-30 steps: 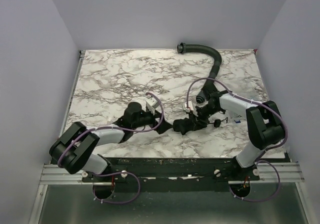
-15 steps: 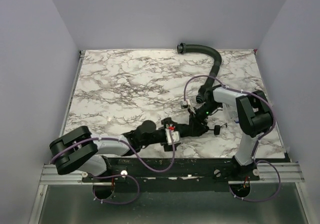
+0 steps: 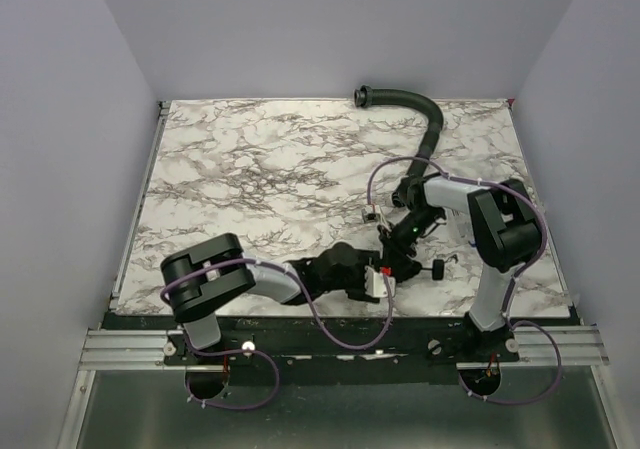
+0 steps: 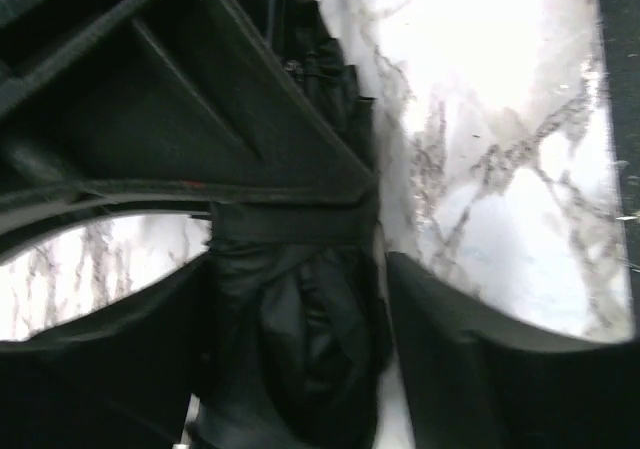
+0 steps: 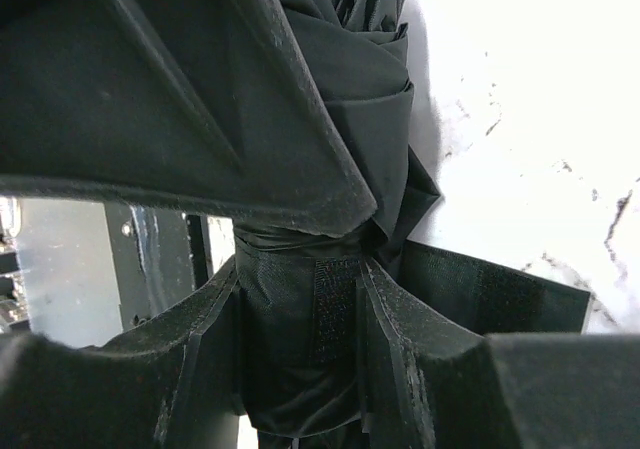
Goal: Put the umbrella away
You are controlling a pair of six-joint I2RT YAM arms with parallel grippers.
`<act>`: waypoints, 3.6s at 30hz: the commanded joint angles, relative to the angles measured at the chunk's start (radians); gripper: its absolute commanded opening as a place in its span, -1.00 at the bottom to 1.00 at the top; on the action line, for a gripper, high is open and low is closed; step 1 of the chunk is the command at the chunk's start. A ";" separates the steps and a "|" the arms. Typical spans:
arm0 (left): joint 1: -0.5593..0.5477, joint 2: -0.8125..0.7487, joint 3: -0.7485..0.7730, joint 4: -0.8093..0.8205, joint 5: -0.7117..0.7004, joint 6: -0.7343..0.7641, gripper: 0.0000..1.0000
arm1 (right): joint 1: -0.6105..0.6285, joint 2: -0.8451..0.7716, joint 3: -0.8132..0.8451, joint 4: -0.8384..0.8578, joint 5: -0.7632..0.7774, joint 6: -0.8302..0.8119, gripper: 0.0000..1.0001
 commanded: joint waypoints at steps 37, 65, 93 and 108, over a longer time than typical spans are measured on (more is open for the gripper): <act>0.405 0.586 0.411 -0.819 0.667 -0.694 -1.00 | -0.085 -0.613 -0.342 0.488 0.102 -0.515 0.99; 0.462 -0.168 -0.052 0.070 0.219 -0.881 0.96 | 0.083 -0.294 -0.308 0.348 0.229 -0.154 -0.51; 0.167 -0.250 -0.137 -0.110 0.140 0.059 0.93 | 0.082 0.208 0.099 0.039 0.235 0.094 -0.45; 0.152 0.024 0.105 -0.391 0.169 -0.143 -0.67 | 0.027 0.120 0.135 0.039 0.171 0.081 0.04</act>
